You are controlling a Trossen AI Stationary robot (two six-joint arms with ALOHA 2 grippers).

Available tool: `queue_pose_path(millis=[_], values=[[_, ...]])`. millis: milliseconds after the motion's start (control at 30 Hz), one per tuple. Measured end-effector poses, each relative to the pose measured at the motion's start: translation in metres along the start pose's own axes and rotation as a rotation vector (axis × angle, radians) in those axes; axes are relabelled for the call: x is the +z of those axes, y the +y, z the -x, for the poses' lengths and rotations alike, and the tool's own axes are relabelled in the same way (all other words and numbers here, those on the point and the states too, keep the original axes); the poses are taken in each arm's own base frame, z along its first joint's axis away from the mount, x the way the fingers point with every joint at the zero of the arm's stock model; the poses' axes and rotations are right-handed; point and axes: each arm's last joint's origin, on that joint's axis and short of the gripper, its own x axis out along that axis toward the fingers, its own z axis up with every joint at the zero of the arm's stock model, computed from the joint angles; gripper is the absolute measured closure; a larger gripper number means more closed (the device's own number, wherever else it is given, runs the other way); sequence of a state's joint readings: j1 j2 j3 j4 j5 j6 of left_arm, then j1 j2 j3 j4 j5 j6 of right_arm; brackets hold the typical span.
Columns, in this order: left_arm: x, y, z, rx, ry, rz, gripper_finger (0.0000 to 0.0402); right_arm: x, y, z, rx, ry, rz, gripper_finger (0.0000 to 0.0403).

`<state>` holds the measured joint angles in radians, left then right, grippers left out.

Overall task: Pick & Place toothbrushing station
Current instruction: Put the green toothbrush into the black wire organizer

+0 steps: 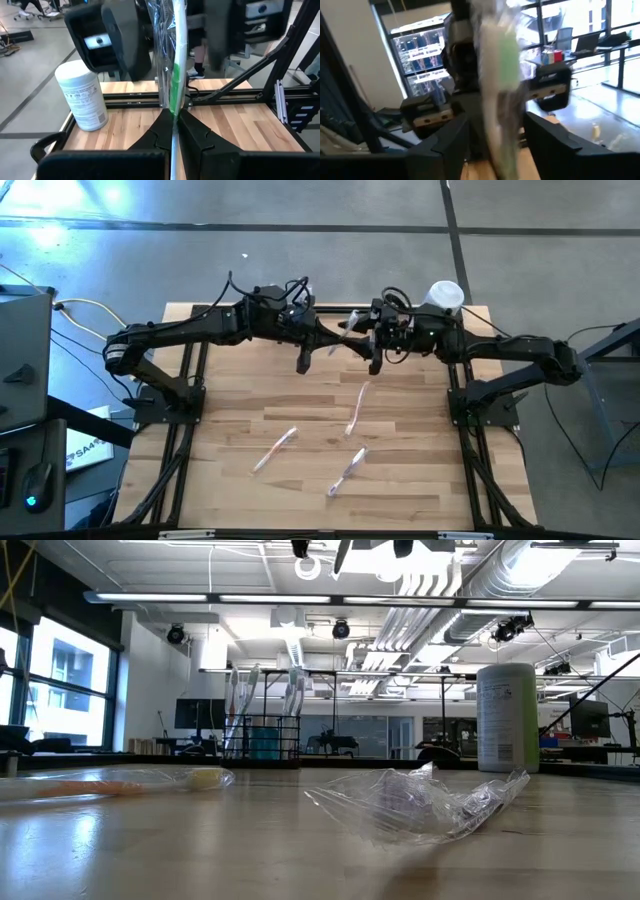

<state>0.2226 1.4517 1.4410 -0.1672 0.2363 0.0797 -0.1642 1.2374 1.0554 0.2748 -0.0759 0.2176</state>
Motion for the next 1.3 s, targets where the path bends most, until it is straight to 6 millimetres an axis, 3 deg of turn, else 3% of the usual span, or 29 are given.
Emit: queue_pose_path(millis=[433,1200,1300], values=[[-0.0030,-0.0001,-0.0001,0.001,0.027,0.015,0.0394,-0.0023,-0.0033,-0.0023,-0.019,0.007,0.050,0.0386],[-0.0033,-0.0003,-0.0001,-0.003,0.030,0.017,0.0394,-0.0032,-0.0029,-0.0023,0.006,0.020,0.042,0.0390],[-0.0033,-0.0003,-0.0001,-0.003,0.030,0.021,0.0379,-0.0032,-0.0029,-0.0023,0.007,0.021,0.041,0.0390]])
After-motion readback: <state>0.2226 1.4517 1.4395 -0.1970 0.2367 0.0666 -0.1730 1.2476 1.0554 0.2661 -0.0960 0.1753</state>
